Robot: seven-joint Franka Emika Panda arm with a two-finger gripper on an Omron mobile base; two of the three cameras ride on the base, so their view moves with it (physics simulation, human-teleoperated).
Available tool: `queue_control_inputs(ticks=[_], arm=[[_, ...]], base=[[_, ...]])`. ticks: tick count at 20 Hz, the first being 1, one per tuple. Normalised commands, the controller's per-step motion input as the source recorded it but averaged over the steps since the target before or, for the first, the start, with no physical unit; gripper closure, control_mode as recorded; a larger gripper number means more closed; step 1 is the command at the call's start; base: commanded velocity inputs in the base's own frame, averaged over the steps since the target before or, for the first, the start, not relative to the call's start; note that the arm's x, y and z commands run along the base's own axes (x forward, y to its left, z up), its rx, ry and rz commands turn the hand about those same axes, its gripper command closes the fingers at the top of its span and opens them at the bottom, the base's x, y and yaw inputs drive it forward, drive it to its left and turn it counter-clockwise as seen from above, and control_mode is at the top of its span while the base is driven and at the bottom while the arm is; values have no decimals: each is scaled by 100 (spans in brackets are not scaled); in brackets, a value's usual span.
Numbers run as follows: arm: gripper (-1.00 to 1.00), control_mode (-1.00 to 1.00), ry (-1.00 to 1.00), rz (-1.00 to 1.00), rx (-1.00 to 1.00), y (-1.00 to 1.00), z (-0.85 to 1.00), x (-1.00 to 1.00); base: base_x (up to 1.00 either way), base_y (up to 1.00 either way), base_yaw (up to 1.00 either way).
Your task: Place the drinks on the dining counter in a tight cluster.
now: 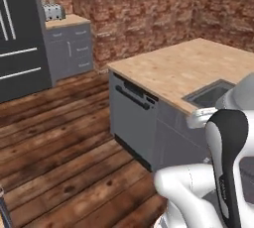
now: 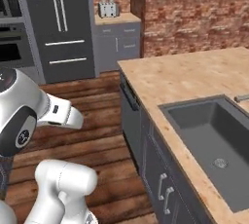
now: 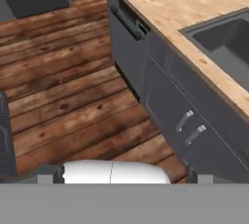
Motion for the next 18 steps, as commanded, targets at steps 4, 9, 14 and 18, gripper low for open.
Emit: queue_control_inputs(ticks=[4,9,14,18], arm=[[-100,100,0,0,0,0,0,0],[-100,100,0,0,0,0,0,0],[-100,100,0,0,0,0,0,0],[-100,100,0,0,0,0,0,0]], base=[[26,11,83],[52,-2,98],[87,-59,71],[100,-73,43]])
